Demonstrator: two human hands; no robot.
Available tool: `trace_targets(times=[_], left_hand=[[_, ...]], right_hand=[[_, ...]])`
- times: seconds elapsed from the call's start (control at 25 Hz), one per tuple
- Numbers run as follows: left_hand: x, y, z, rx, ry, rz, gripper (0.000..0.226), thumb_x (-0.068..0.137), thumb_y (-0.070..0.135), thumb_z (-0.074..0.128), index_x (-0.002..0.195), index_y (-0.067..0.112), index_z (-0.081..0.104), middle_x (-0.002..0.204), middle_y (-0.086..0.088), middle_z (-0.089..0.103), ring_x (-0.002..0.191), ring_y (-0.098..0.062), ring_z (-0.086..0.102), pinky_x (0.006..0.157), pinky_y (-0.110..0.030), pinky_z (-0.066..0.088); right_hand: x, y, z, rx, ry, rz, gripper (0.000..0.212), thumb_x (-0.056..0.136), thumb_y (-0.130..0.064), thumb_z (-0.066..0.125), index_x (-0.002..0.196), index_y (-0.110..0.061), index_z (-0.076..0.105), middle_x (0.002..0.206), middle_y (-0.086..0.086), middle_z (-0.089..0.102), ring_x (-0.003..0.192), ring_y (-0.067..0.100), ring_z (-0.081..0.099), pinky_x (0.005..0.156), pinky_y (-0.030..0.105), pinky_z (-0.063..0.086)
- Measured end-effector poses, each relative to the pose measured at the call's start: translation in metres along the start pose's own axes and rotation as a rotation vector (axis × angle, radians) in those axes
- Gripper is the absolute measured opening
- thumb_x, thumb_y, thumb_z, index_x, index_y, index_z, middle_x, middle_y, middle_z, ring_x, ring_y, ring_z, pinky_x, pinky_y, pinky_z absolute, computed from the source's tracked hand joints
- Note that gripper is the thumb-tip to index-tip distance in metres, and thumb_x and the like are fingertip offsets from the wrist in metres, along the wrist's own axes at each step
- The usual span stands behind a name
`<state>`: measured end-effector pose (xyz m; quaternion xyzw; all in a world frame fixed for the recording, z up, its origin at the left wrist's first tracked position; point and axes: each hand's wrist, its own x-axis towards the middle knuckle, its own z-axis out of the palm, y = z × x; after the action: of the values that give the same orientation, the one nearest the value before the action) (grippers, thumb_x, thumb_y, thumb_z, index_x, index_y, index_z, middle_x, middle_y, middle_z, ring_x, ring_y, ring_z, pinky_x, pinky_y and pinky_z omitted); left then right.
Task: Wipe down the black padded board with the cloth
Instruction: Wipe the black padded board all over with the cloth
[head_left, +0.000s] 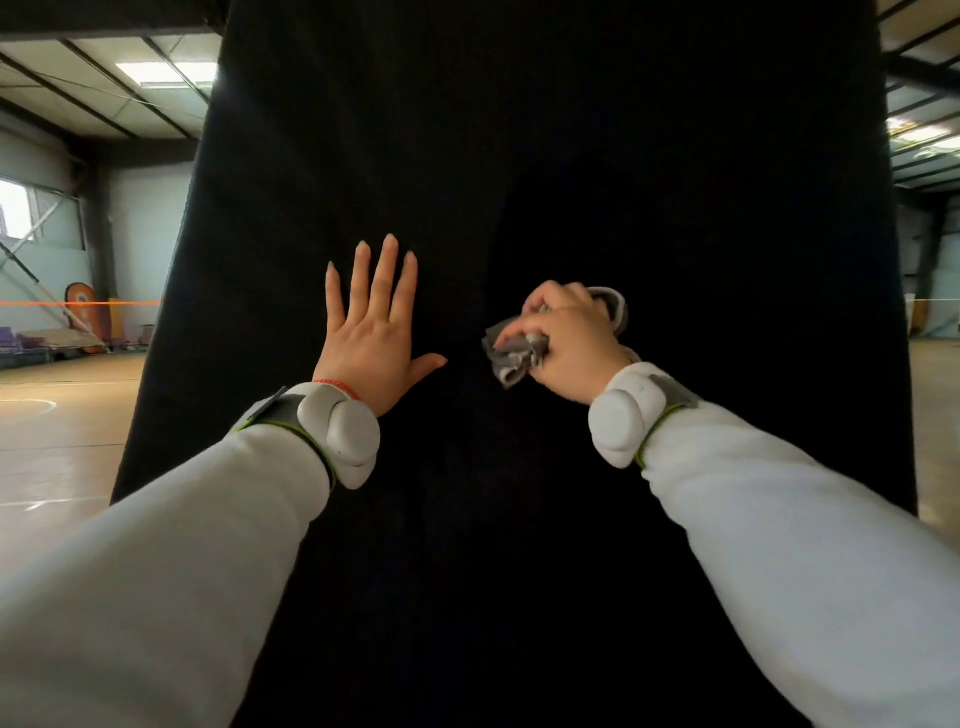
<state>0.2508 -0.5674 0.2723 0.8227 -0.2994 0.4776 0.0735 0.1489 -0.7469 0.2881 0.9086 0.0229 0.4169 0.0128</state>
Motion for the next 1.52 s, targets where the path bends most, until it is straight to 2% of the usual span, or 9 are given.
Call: trace_targets(times=[0.04, 0.12, 0.2, 0.28, 0.72, 1.08, 1.28, 1.4, 1.52], left_hand=[[0.001, -0.001, 0.0, 0.005, -0.002, -0.003, 0.099, 0.086, 0.055, 0.049, 0.146, 0.01, -0.015, 0.153, -0.011, -0.023, 0.14, -0.031, -0.023, 0.109, -0.047, -0.019], [0.001, -0.001, 0.002, 0.005, -0.007, 0.001, 0.1, 0.086, 0.056, 0.048, 0.146, 0.01, -0.016, 0.153, -0.011, -0.024, 0.139, -0.031, -0.024, 0.109, -0.048, -0.019], [0.0, -0.002, 0.003, -0.002, -0.004, 0.009, 0.099, 0.086, 0.057, 0.048, 0.146, 0.01, -0.016, 0.153, -0.011, -0.023, 0.139, -0.031, -0.024, 0.108, -0.048, -0.02], [-0.001, -0.002, 0.003, -0.003, 0.004, 0.013, 0.099, 0.086, 0.057, 0.047, 0.146, 0.01, -0.017, 0.153, -0.012, -0.023, 0.14, -0.032, -0.023, 0.107, -0.047, -0.02], [0.0, -0.001, 0.002, -0.017, 0.01, 0.012, 0.1, 0.086, 0.052, 0.053, 0.147, 0.01, -0.014, 0.154, -0.012, -0.021, 0.14, -0.032, -0.022, 0.108, -0.048, -0.019], [-0.001, -0.002, 0.004, -0.011, 0.016, 0.024, 0.1, 0.086, 0.053, 0.052, 0.147, 0.009, -0.014, 0.153, -0.013, -0.022, 0.14, -0.033, -0.023, 0.107, -0.049, -0.019], [0.0, 0.001, 0.004, -0.009, 0.019, 0.031, 0.1, 0.086, 0.053, 0.052, 0.147, 0.007, -0.012, 0.154, -0.014, -0.021, 0.14, -0.034, -0.021, 0.108, -0.051, -0.018], [0.001, 0.0, 0.005, -0.005, 0.015, 0.03, 0.099, 0.087, 0.052, 0.052, 0.147, 0.007, -0.013, 0.153, -0.014, -0.022, 0.14, -0.034, -0.021, 0.108, -0.052, -0.017], [0.003, -0.001, 0.005, -0.002, 0.031, 0.027, 0.099, 0.086, 0.053, 0.052, 0.147, 0.007, -0.012, 0.154, -0.014, -0.02, 0.14, -0.034, -0.02, 0.108, -0.051, -0.017]], right_hand=[[0.002, 0.0, -0.003, 0.051, 0.0, 0.003, 0.032, 0.078, -0.007, 0.061, 0.098, -0.029, 0.071, 0.1, -0.007, 0.045, 0.106, 0.022, 0.041, 0.096, 0.04, 0.032], [0.017, 0.001, -0.018, 0.122, 0.159, 0.092, 0.033, 0.079, -0.004, 0.056, 0.101, -0.025, 0.071, 0.105, 0.002, 0.051, 0.107, 0.027, 0.045, 0.095, 0.04, 0.036], [0.042, -0.002, -0.039, 0.112, 0.382, 0.236, 0.036, 0.084, -0.007, 0.05, 0.109, -0.028, 0.066, 0.117, 0.006, 0.048, 0.112, 0.027, 0.042, 0.098, 0.038, 0.036], [0.061, -0.008, -0.05, 0.116, 0.456, 0.316, 0.039, 0.087, -0.009, 0.046, 0.114, -0.032, 0.06, 0.123, 0.003, 0.043, 0.116, 0.024, 0.038, 0.1, 0.037, 0.034], [0.026, -0.013, -0.007, 0.133, 0.239, 0.175, 0.027, 0.081, -0.006, 0.059, 0.094, -0.027, 0.071, 0.105, -0.006, 0.045, 0.108, 0.021, 0.038, 0.098, 0.038, 0.031], [-0.008, -0.01, 0.016, 0.151, 0.11, 0.163, 0.03, 0.076, -0.003, 0.063, 0.092, -0.027, 0.073, 0.097, -0.011, 0.041, 0.103, 0.018, 0.038, 0.099, 0.04, 0.032], [-0.011, -0.011, 0.002, 0.123, -0.09, 0.157, 0.031, 0.078, -0.001, 0.061, 0.095, -0.024, 0.073, 0.097, -0.007, 0.045, 0.105, 0.02, 0.043, 0.096, 0.034, 0.035], [0.008, -0.014, -0.021, 0.194, 0.202, 0.217, 0.036, 0.078, 0.003, 0.056, 0.101, -0.021, 0.07, 0.105, -0.002, 0.048, 0.108, 0.02, 0.046, 0.088, 0.022, 0.033], [0.042, -0.014, -0.041, 0.165, 0.43, 0.295, 0.041, 0.084, -0.002, 0.049, 0.111, -0.028, 0.063, 0.119, 0.001, 0.044, 0.115, 0.019, 0.038, 0.096, 0.026, 0.033]])
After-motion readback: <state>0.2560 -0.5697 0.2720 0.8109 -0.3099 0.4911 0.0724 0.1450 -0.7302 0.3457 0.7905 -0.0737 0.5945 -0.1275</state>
